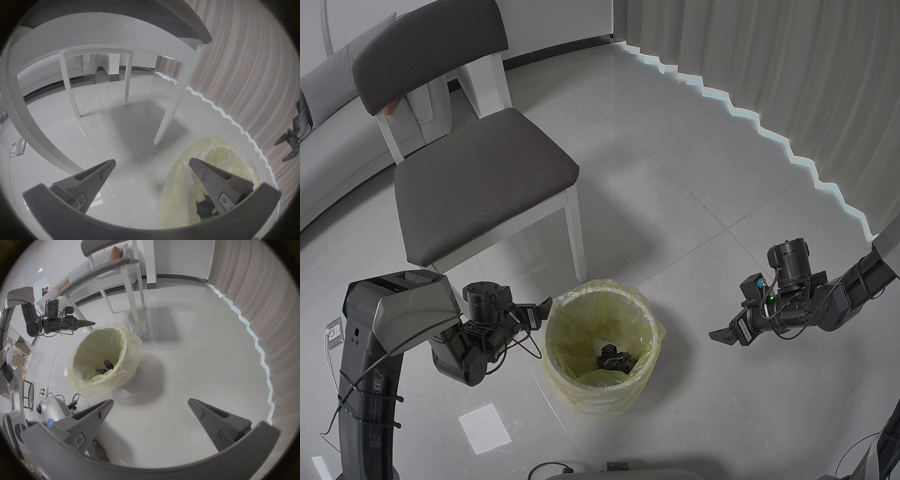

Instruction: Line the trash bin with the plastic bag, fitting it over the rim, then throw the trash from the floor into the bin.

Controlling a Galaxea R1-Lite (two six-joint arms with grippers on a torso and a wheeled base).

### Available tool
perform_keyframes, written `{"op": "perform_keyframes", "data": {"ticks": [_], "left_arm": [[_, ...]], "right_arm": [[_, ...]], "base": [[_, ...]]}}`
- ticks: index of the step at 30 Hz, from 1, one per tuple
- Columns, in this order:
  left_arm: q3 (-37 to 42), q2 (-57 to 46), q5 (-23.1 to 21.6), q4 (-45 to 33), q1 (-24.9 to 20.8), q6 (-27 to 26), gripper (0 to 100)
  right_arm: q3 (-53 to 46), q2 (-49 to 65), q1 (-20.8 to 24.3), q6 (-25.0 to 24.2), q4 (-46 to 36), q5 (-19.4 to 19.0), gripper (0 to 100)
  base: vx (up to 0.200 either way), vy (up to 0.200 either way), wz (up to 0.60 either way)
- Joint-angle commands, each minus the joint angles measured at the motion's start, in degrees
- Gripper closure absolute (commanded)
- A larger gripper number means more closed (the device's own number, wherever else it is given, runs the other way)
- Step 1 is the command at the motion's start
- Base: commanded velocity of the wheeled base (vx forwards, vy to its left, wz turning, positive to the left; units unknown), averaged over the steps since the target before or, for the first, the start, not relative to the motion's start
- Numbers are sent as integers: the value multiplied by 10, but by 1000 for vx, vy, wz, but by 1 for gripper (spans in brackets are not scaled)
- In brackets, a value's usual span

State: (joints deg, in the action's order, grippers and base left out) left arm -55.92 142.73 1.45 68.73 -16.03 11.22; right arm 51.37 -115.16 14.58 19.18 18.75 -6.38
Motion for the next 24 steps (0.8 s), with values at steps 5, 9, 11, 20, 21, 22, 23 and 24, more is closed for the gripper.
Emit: {"op": "perform_keyframes", "data": {"ticks": [5, 9, 11, 20, 21, 22, 23, 24], "left_arm": [[-17, 21, 0, -21, -8, -1, 0], [-34, 26, 0, -41, -8, -1, 0], [-66, 37, 2, -74, -6, -1, 0], [-128, 66, 6, -153, -1, -1, 0], [-133, 72, 7, -154, -1, -1, 0], [-135, 75, 7, -154, -1, -1, 0], [-142, 83, 8, -155, -1, -1, 0], [-146, 86, 8, -156, 0, -1, 0]], "right_arm": [[-19, 5, -1, 1, 17, 0, 0], [-28, 4, -3, 1, 30, 0, 0], [-34, 5, -4, 0, 37, 0, 0], [-52, 32, -11, -3, 41, -1, 0], [-52, 32, -12, -5, 42, -1, 0], [-52, 32, -13, -6, 42, -1, 0], [-53, 33, -13, -13, 45, -1, 0], [-55, 37, -13, -25, 48, -1, 0]], "base": [[0, 0, 0], [0, 0, 0], [0, 0, 0], [0, 0, 0], [0, 0, 0], [0, 0, 0], [0, 0, 0], [0, 0, 0]]}}
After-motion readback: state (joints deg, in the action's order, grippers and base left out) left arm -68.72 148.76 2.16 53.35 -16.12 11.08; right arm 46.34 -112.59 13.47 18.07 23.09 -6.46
